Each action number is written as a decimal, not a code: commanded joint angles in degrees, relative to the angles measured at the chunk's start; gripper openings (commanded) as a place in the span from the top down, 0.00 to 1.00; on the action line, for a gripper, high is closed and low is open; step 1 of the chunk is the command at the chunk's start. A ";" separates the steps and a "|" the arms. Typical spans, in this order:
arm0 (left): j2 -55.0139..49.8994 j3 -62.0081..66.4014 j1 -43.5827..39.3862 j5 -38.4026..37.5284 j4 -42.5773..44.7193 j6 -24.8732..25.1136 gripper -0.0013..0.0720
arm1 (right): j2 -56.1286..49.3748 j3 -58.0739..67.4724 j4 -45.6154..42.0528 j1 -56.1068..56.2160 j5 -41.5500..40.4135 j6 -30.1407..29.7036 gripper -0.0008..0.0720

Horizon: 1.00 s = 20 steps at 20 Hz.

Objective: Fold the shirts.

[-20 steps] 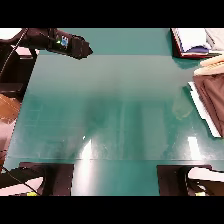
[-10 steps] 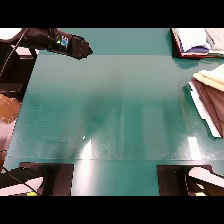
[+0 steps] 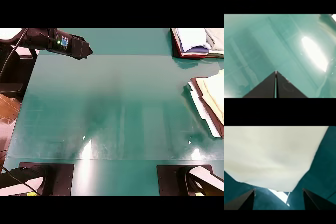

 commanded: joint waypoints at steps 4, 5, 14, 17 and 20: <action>-0.02 0.02 -0.02 0.07 -0.07 0.15 0.95 | 0.37 7.30 16.13 10.25 -0.72 0.00 0.08; 0.00 0.02 -0.02 0.33 -0.07 0.15 0.95 | 0.37 8.94 18.18 14.62 -1.22 0.00 0.08; 0.02 0.02 -0.02 3.10 -0.07 0.13 0.95 | -0.66 12.48 18.51 55.82 -15.80 -4.83 0.81; 0.04 0.02 -0.02 3.23 -0.07 0.13 0.95 | -0.87 12.35 18.47 61.51 -17.51 -5.44 0.97; 0.04 0.02 -0.02 3.23 -0.07 0.13 0.95 | -0.87 12.33 18.53 62.55 -17.68 -5.44 0.97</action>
